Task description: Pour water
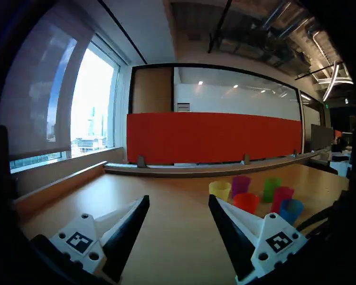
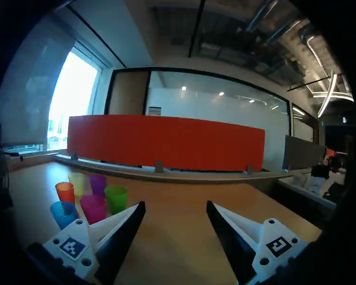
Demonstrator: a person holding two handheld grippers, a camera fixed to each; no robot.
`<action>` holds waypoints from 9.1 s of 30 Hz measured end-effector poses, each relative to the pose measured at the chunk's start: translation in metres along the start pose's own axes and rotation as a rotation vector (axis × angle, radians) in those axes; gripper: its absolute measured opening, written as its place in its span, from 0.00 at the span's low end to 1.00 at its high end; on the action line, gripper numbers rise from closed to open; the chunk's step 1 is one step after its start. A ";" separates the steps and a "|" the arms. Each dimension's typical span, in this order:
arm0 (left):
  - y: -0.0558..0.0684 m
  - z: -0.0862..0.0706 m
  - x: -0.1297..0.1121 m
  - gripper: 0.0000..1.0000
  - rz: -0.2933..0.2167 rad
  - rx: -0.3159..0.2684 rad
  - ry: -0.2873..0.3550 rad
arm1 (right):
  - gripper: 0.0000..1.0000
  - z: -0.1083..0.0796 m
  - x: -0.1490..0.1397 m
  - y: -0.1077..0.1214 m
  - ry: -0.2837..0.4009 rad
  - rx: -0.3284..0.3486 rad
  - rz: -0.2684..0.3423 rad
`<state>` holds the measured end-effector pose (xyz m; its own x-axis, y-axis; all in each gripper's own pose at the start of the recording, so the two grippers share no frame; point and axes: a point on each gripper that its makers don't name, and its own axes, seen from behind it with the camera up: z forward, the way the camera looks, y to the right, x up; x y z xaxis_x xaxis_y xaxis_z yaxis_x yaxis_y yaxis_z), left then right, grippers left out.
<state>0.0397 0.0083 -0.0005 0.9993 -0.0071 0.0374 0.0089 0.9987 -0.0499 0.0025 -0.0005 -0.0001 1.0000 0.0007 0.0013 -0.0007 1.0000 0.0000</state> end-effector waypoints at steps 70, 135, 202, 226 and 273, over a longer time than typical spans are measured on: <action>0.219 -0.012 -0.076 0.92 0.246 -0.655 -0.483 | 1.00 -0.009 0.073 -0.023 -0.180 0.116 0.026; 0.283 0.031 -0.127 0.92 0.302 -0.774 -0.570 | 1.00 0.005 0.048 0.000 -0.231 0.097 0.024; 0.203 -0.007 0.054 0.84 0.134 -0.511 -0.345 | 1.00 0.053 0.040 -0.057 -0.253 0.323 -0.090; 0.157 -0.042 0.063 0.84 0.095 -0.354 -0.381 | 1.00 0.109 -0.005 -0.113 -0.345 0.574 -0.218; 0.128 -0.045 0.040 0.84 0.054 -0.251 -0.437 | 0.99 0.173 -0.092 -0.154 -0.648 0.741 -0.256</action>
<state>0.0823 0.1333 -0.0506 0.8902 0.1192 0.4396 0.0200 0.9540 -0.2993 -0.0900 -0.1541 0.1730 0.7775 -0.4332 0.4558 -0.0078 0.7182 0.6958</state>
